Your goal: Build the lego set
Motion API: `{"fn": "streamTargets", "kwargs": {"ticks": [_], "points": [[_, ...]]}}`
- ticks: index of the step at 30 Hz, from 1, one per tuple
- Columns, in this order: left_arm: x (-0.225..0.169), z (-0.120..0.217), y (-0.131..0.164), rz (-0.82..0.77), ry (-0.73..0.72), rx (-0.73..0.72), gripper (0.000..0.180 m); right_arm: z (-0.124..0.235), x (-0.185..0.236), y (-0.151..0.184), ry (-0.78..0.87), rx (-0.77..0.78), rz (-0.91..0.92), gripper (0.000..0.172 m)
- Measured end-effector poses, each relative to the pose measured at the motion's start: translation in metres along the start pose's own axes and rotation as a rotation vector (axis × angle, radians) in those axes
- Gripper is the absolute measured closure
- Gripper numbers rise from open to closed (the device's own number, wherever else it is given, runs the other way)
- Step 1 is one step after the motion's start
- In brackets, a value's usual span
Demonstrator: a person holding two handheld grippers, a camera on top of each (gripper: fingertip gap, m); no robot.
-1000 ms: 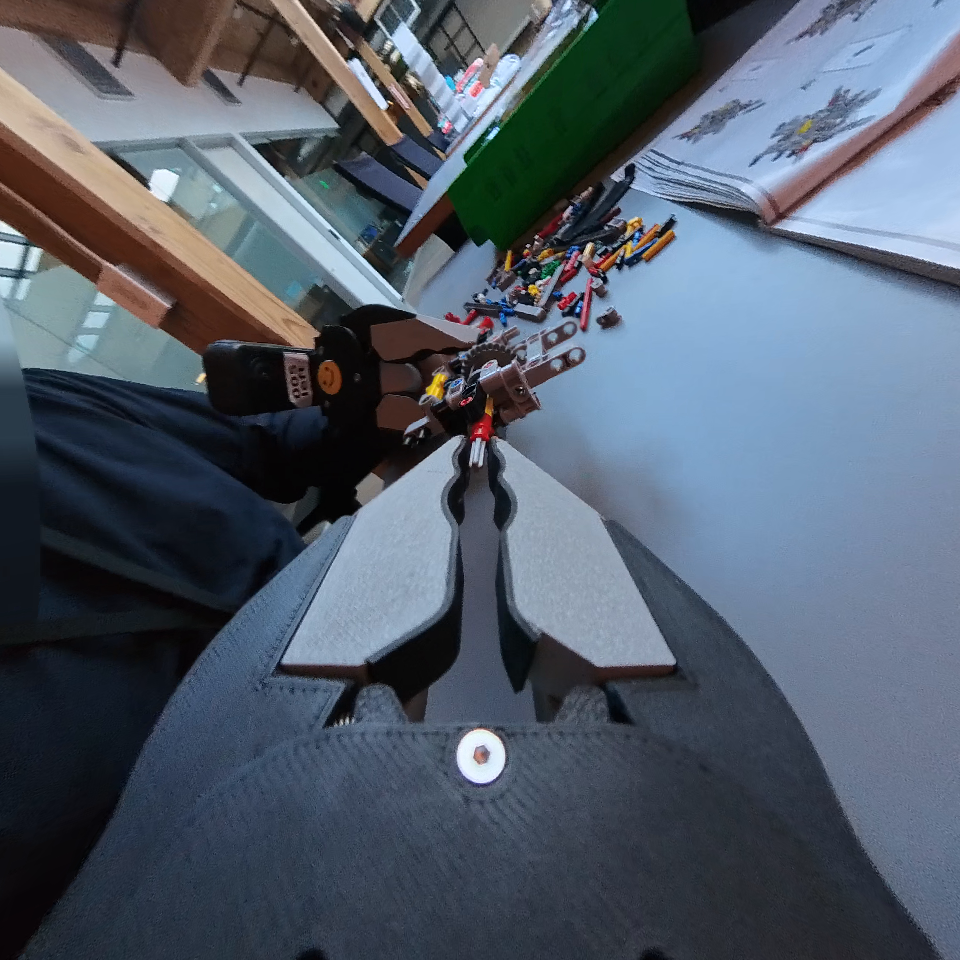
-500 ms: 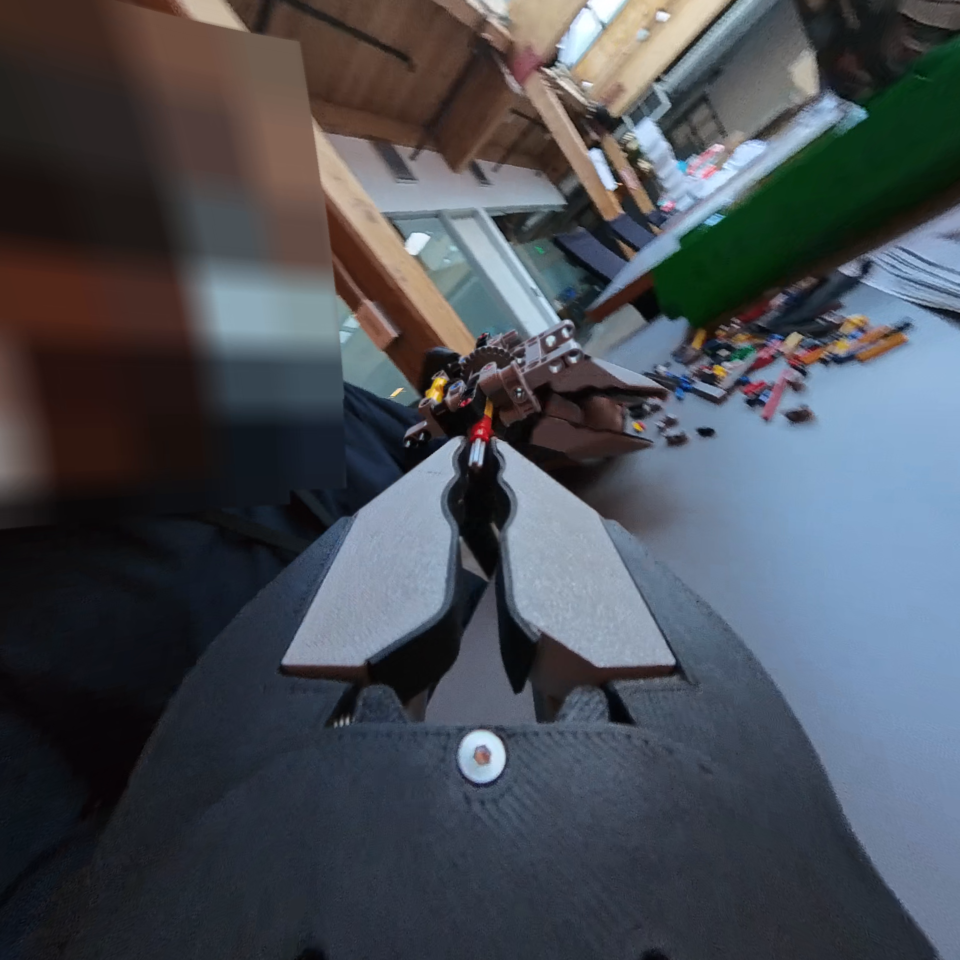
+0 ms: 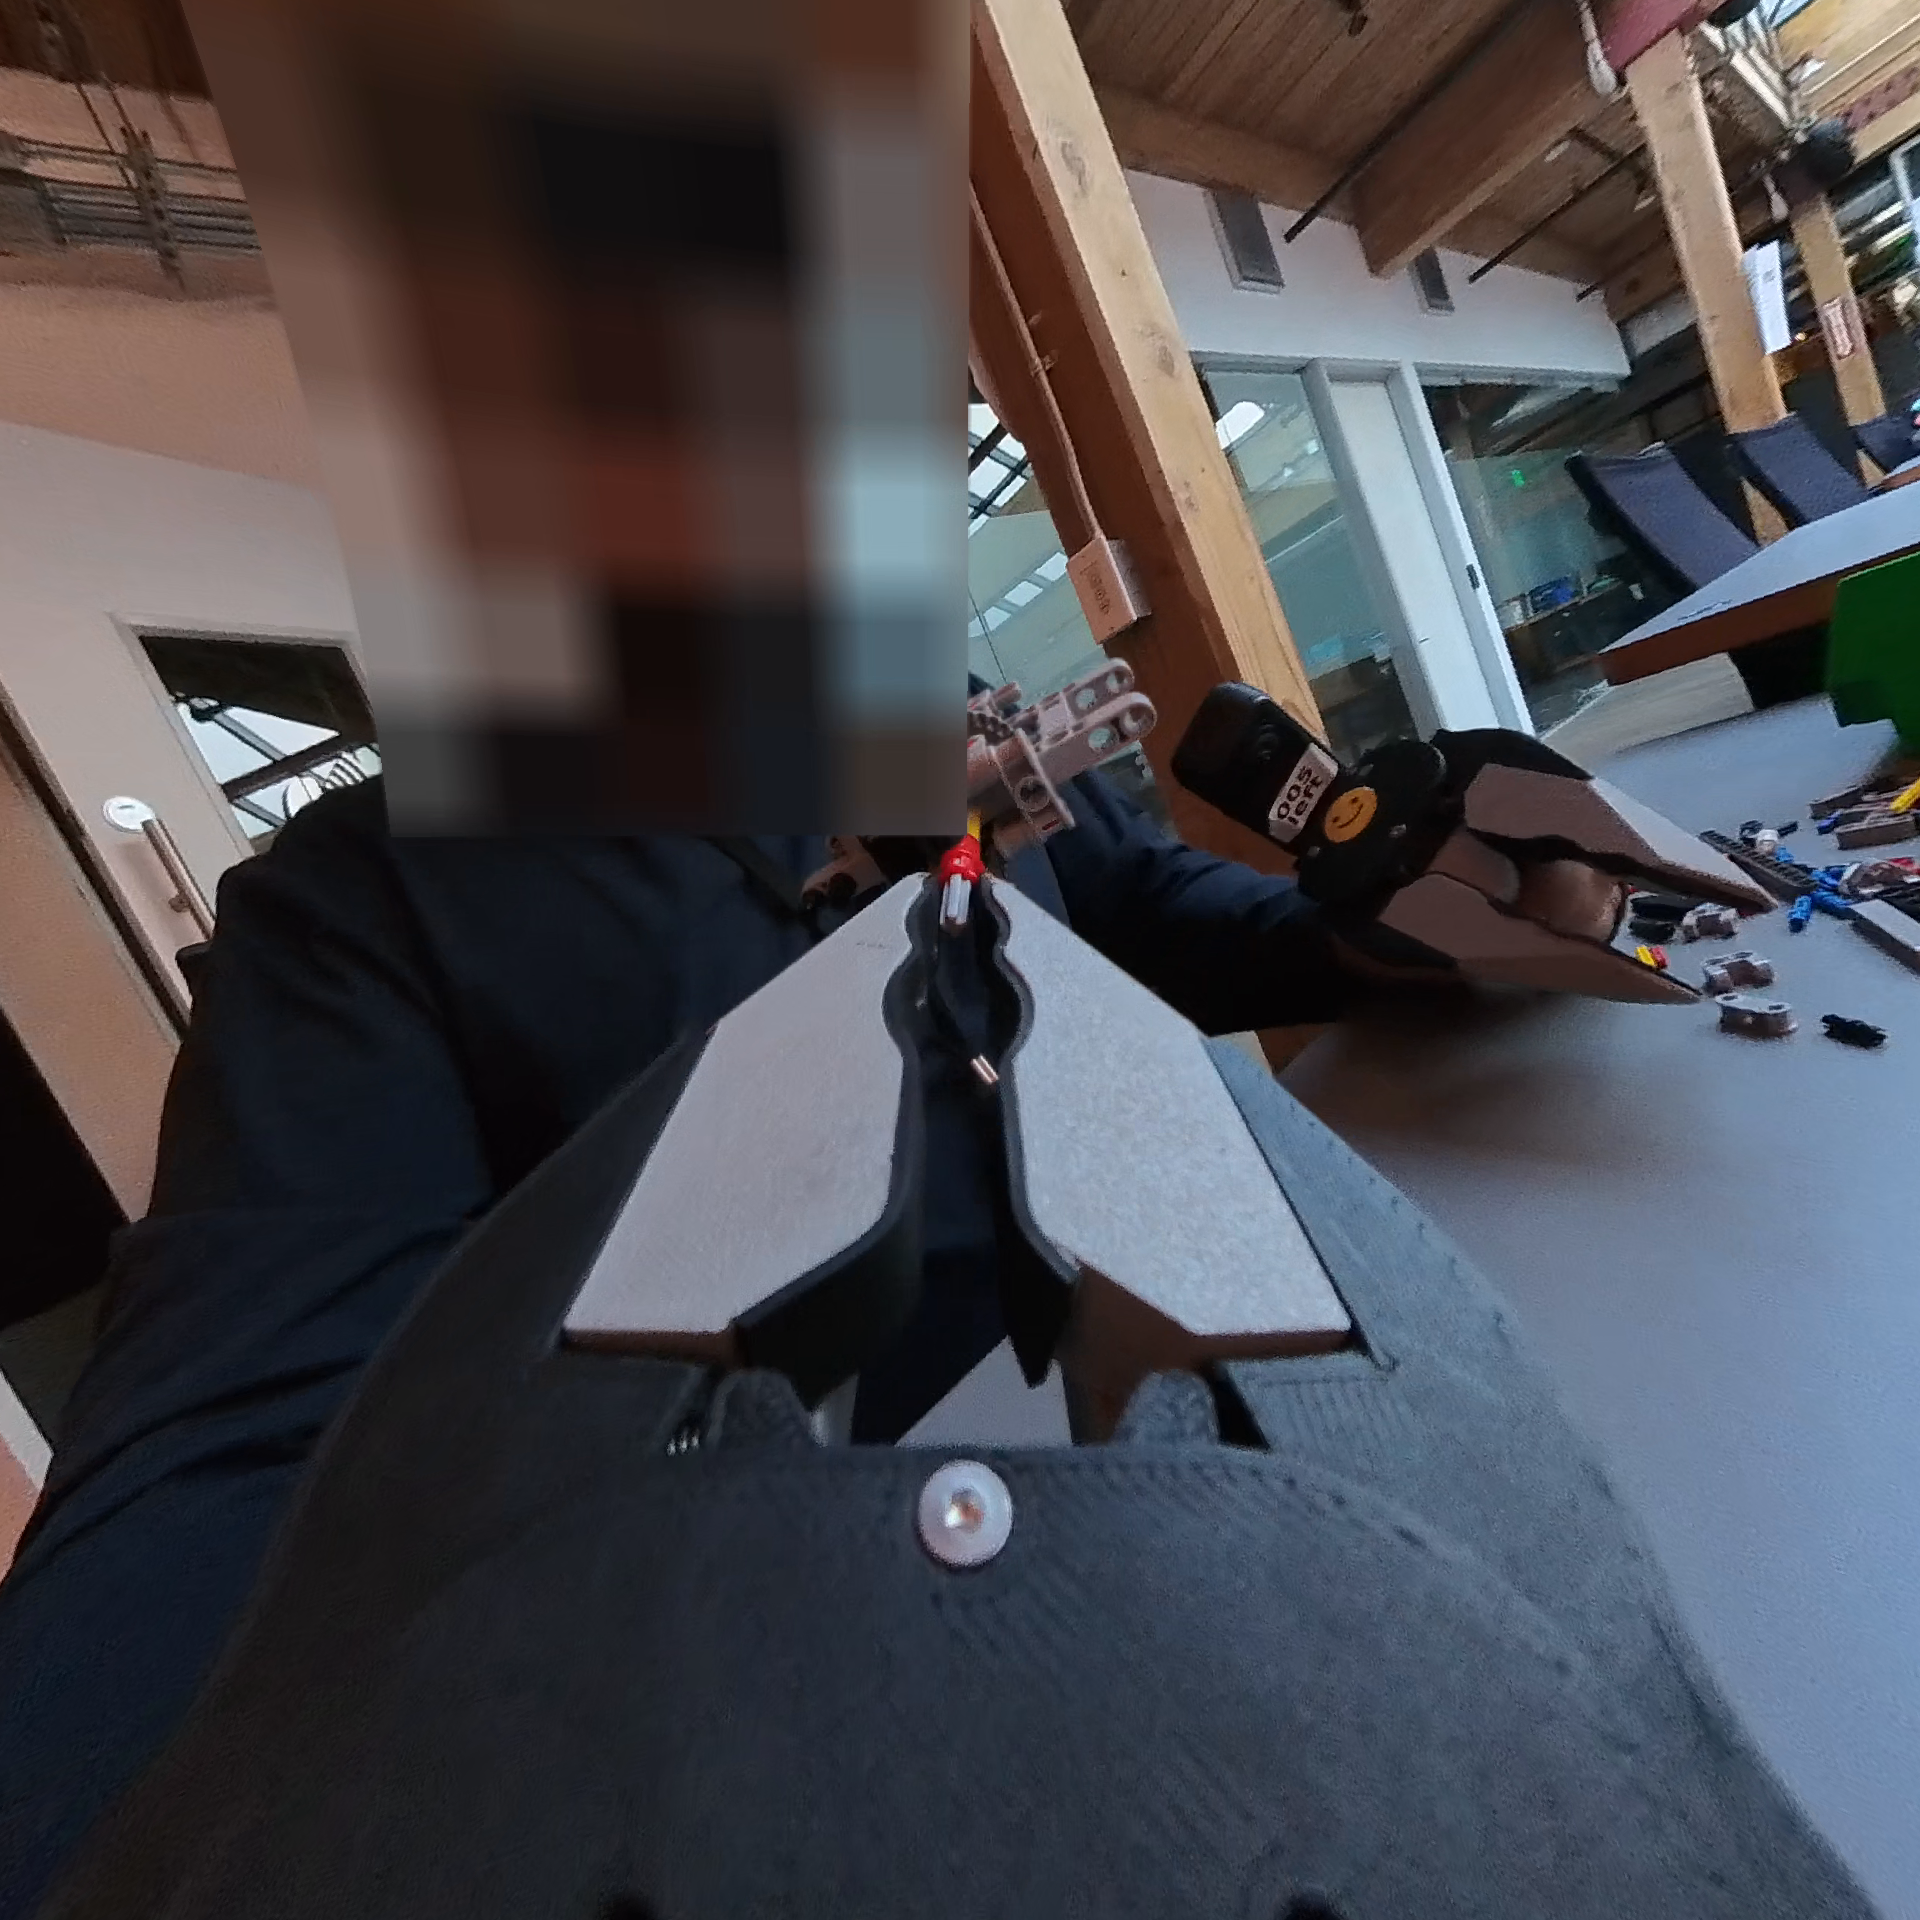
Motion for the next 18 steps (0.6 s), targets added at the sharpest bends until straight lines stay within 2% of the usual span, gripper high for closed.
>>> {"fn": "streamTargets", "kwargs": {"ticks": [4,8,11,15,18], "points": [[-0.003,-0.004,-0.001,-0.027,0.017,0.007,0.159,0.0,-0.002,0.003,0.014,0.014,-0.01,0.168],[-0.006,-0.007,-0.003,-0.039,0.041,-0.002,0.159,0.0,-0.015,0.006,0.117,0.047,-0.017,0.169],[-0.006,-0.007,-0.004,-0.041,0.05,-0.006,0.16,0.001,-0.026,0.01,0.245,0.087,0.003,0.169],[-0.01,-0.008,-0.004,-0.06,0.074,-0.007,0.161,0.01,-0.045,0.015,0.504,0.17,0.068,0.17],[-0.021,-0.011,-0.006,-0.127,0.134,-0.008,0.163,0.017,-0.054,0.02,0.66,0.243,0.114,0.172]]}}
Point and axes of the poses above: each gripper's, where its closed fingertips meet, z back along the fingers, y out of its underside, x = y × z across the jaws, the point moved 5 cm from there along z, back along the fingers, and after that the axes turned 11 degrees about y, right-handed, at the moved point
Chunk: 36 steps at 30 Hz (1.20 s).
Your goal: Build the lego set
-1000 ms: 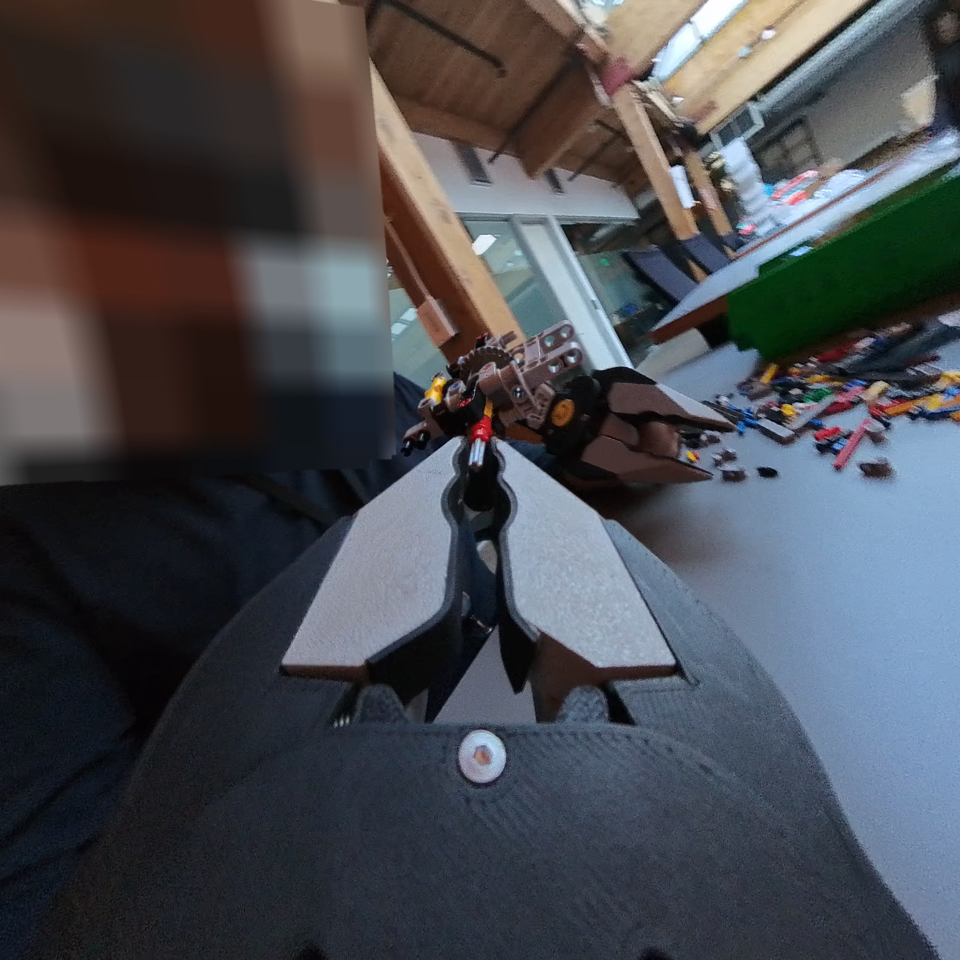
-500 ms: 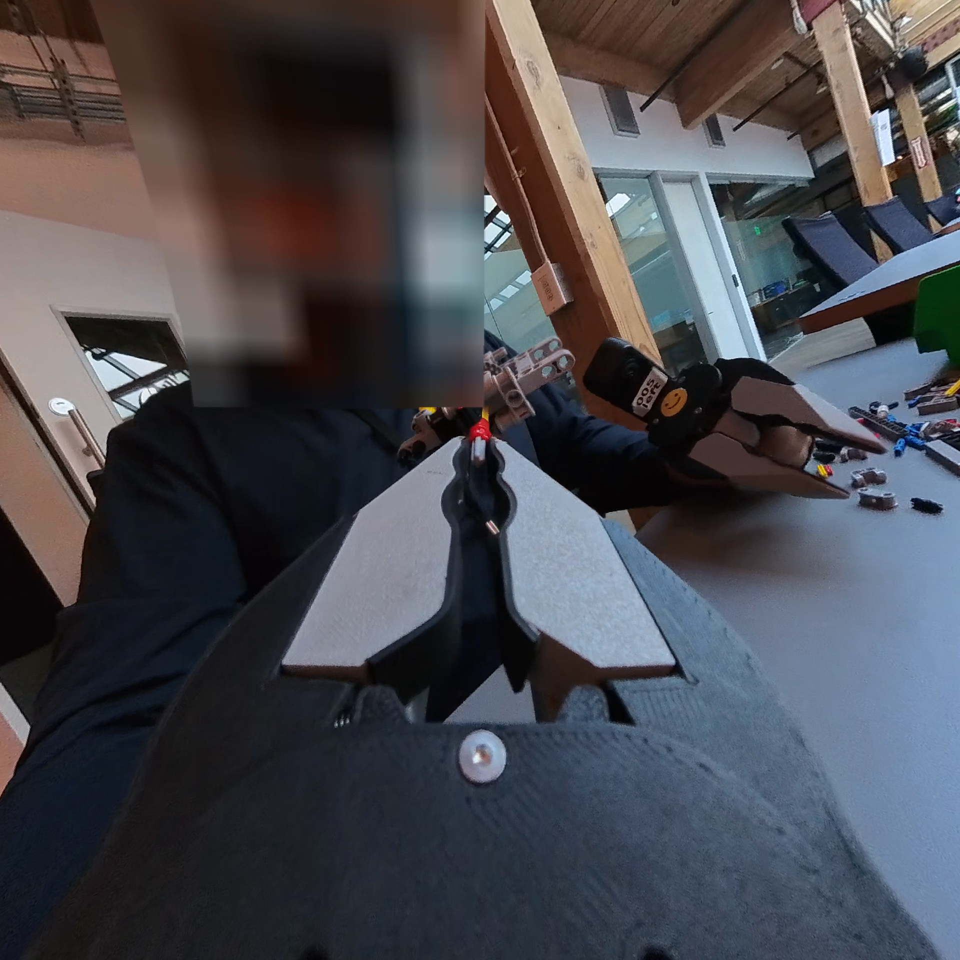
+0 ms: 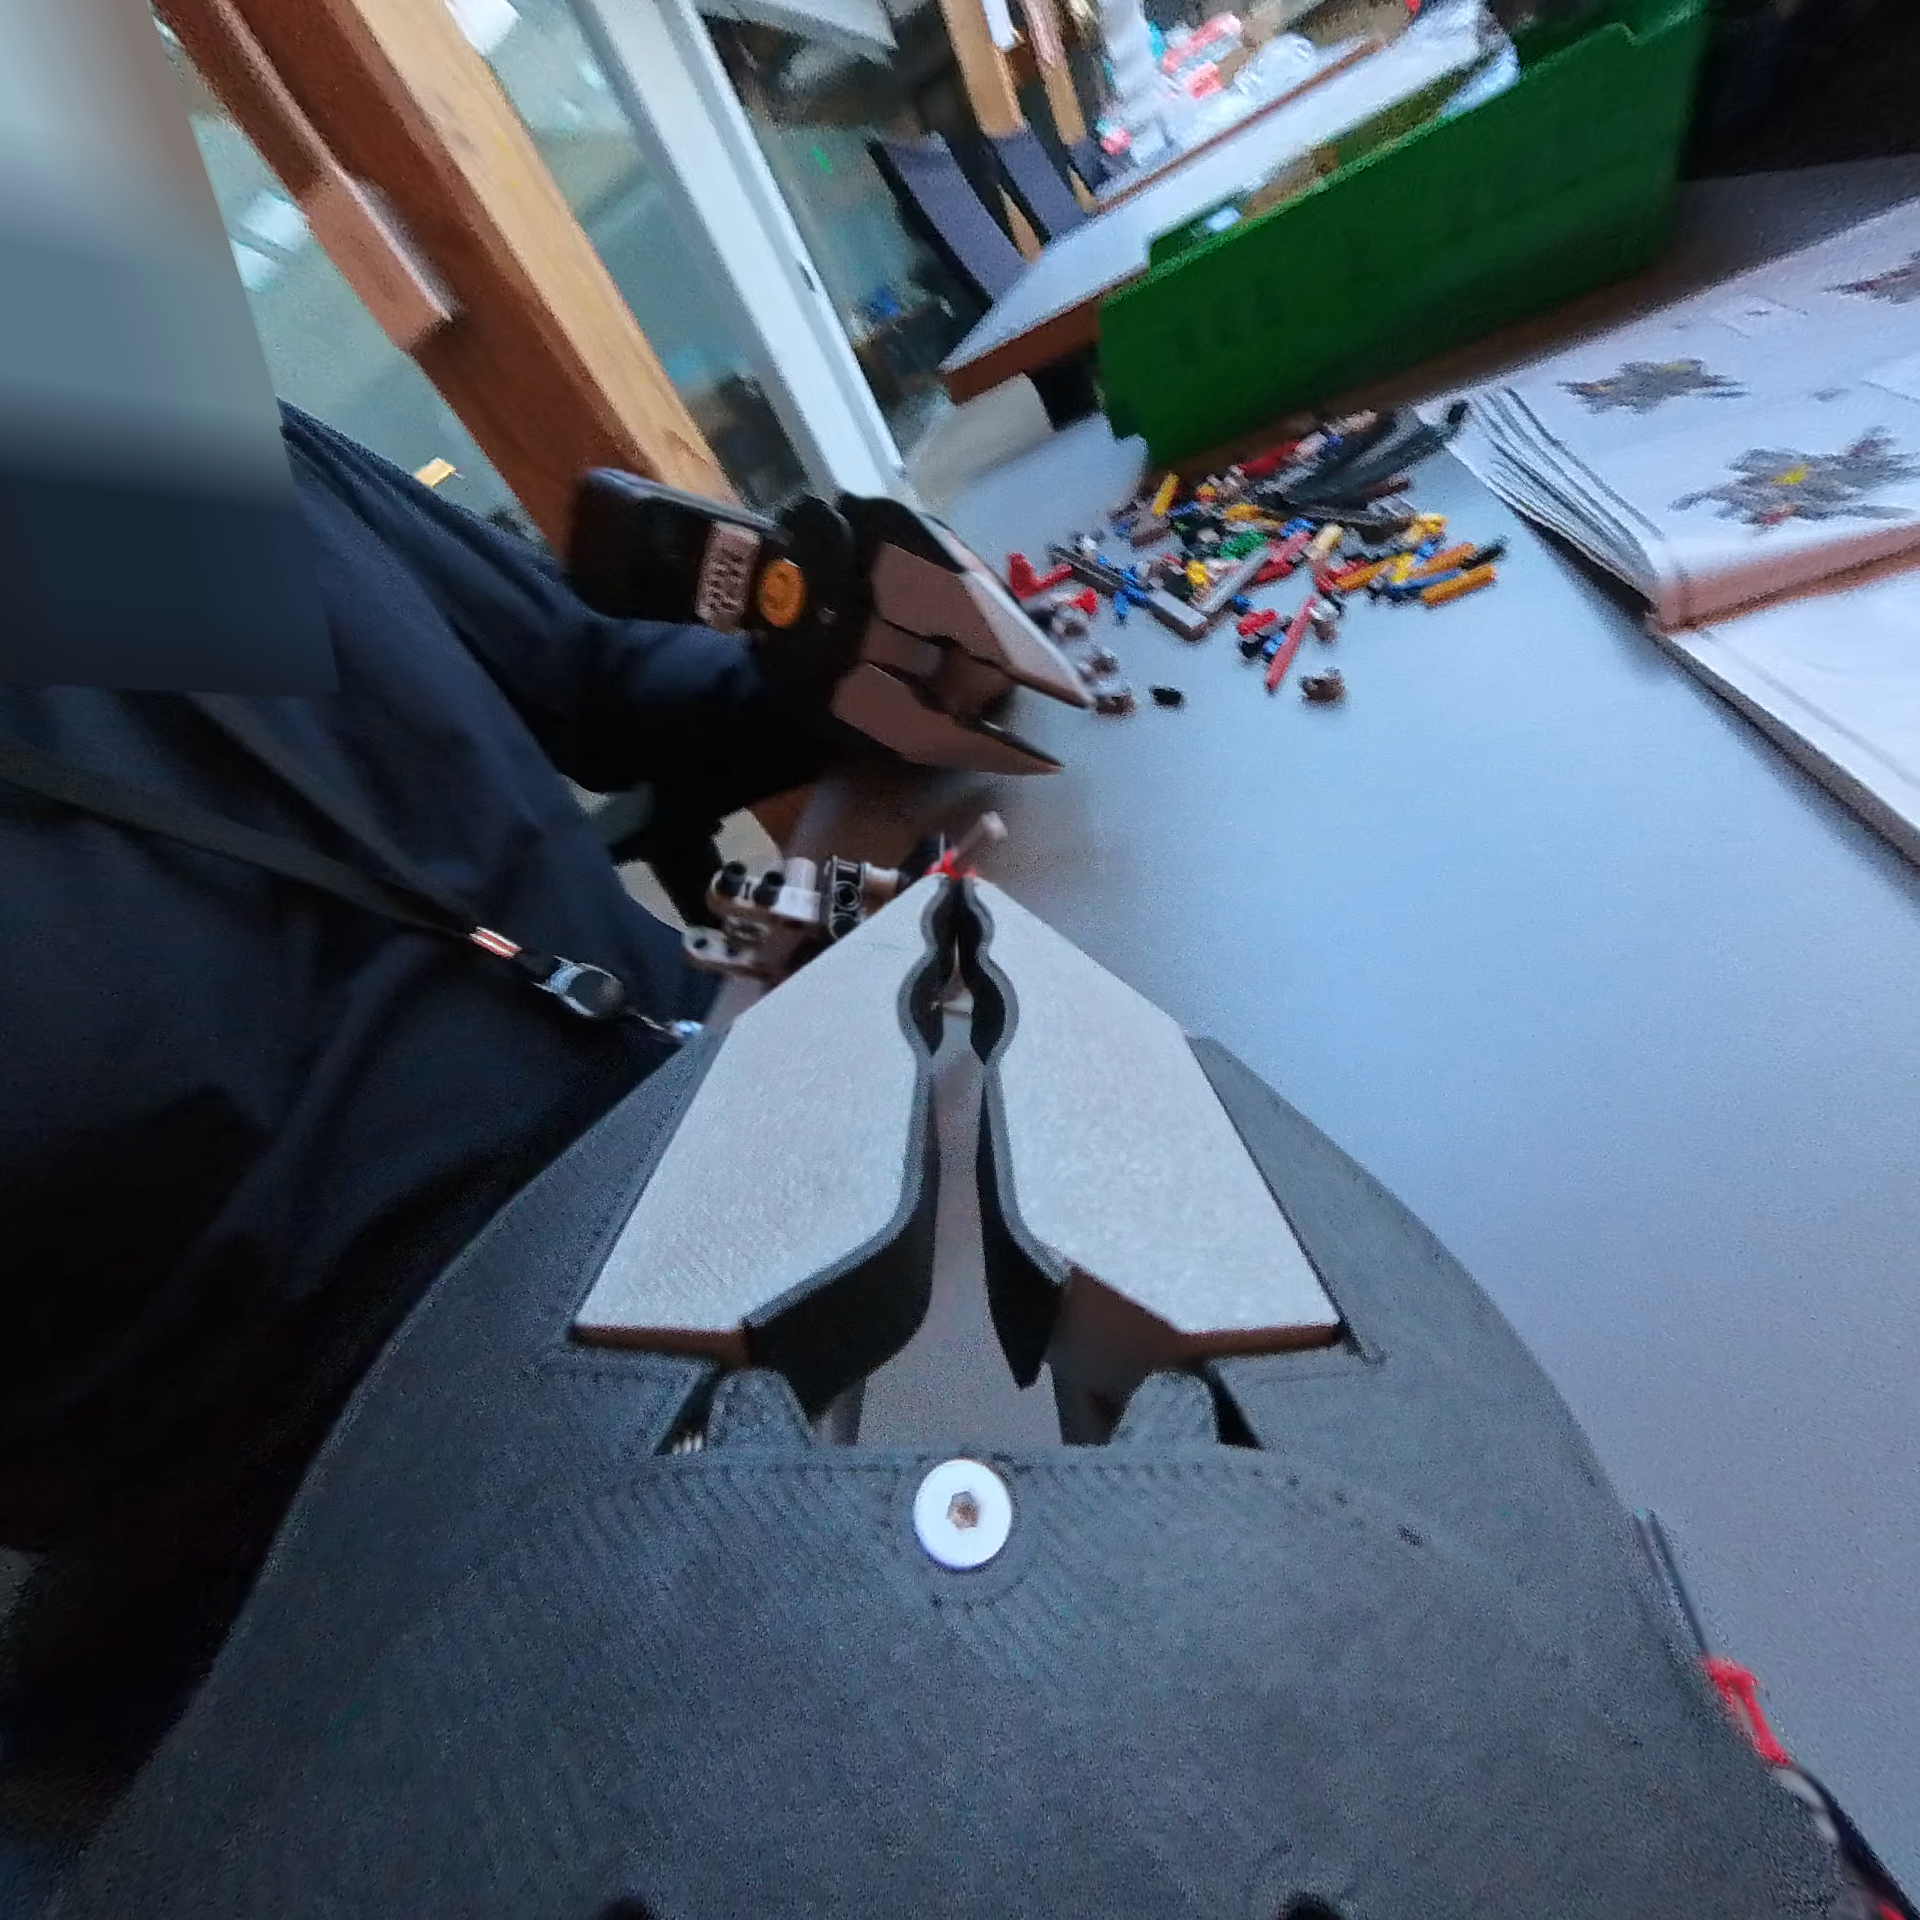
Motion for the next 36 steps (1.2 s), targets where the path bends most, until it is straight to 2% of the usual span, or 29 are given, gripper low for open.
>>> {"fn": "streamTargets", "kwargs": {"ticks": [5,8,10,11,12,15,17,20,26,29,32,36], "points": [[-0.013,-0.009,-0.002,-0.096,0.047,0.041,0.166,-0.001,-0.011,0.019,0.172,0.172,0.057,0.172],[-0.02,-0.012,-0.002,-0.138,0.049,0.074,0.168,0.003,-0.017,0.015,0.22,0.125,0.024,0.172],[-0.021,-0.015,0.002,-0.156,0.034,0.122,0.169,0.006,-0.009,0.01,0.178,0.069,0.035,0.172],[-0.021,-0.016,0.003,-0.157,0.033,0.133,0.172,0.006,-0.002,0.008,0.136,0.047,0.047,0.168],[-0.021,-0.015,0.003,-0.149,0.036,0.132,0.172,0.004,0.005,0.007,0.102,0.037,0.055,0.157],[-0.018,-0.006,0.007,-0.064,0.074,0.114,0.168,-0.011,0.015,0.019,0.049,0.128,0.072,0.147],[-0.023,0.004,0.008,0.01,0.177,0.097,0.159,-0.022,0.02,0.027,0.035,0.21,0.08,0.14],[-0.037,0.025,0.004,0.102,0.299,0.089,0.155,-0.033,0.027,0.032,0.052,0.247,0.139,0.14],[-0.1,0.06,-0.029,0.447,0.617,0.031,0.145,-0.051,0.027,0.038,0.125,0.322,0.257,0.134],[-0.114,0.054,-0.043,0.523,0.566,0.04,0.137,-0.06,0.028,0.043,0.13,0.383,0.307,0.132],[-0.119,0.043,-0.05,0.555,0.497,0.047,0.142,-0.067,0.031,0.048,0.111,0.431,0.353,0.136],[-0.118,0.035,-0.05,0.551,0.46,0.075,0.155,-0.069,0.035,0.055,0.075,0.484,0.372,0.158]]}}
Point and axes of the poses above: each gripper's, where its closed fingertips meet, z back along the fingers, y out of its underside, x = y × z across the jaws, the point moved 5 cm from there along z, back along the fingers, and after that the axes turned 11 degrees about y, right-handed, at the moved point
